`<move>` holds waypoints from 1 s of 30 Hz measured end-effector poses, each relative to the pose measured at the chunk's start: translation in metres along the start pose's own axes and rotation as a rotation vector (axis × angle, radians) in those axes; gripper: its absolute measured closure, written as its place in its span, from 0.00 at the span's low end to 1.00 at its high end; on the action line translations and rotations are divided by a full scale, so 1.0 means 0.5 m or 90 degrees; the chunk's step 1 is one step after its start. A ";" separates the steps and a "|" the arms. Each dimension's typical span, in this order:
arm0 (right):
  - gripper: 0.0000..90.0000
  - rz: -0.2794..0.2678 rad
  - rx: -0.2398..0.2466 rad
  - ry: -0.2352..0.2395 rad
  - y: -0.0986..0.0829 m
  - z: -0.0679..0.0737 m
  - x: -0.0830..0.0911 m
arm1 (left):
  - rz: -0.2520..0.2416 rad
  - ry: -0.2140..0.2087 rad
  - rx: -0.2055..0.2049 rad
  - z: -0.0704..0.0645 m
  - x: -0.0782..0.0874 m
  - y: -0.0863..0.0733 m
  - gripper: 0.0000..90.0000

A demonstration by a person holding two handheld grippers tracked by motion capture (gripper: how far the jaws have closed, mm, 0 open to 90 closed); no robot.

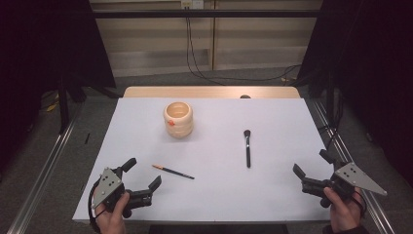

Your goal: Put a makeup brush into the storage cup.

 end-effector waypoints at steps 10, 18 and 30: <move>0.00 0.006 -0.009 0.006 -0.002 0.000 -0.003 | -0.004 -0.001 0.008 0.004 -0.002 0.001 0.01; 0.00 0.010 -0.009 0.008 -0.004 -0.002 -0.003 | 0.002 -0.006 0.010 0.003 -0.005 -0.001 0.01; 0.00 0.010 -0.006 0.008 -0.003 0.003 -0.002 | -0.004 -0.025 0.009 -0.004 -0.002 0.005 0.01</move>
Point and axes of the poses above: each handheld gripper's, and its own axes: x roughly backward along the jaws, y roughly out of its top, z roughly to its left, the point moved 2 cm from there along -x, roughly forward along the jaws, and after that the axes turned 6 degrees about y, right-handed, at the moved point
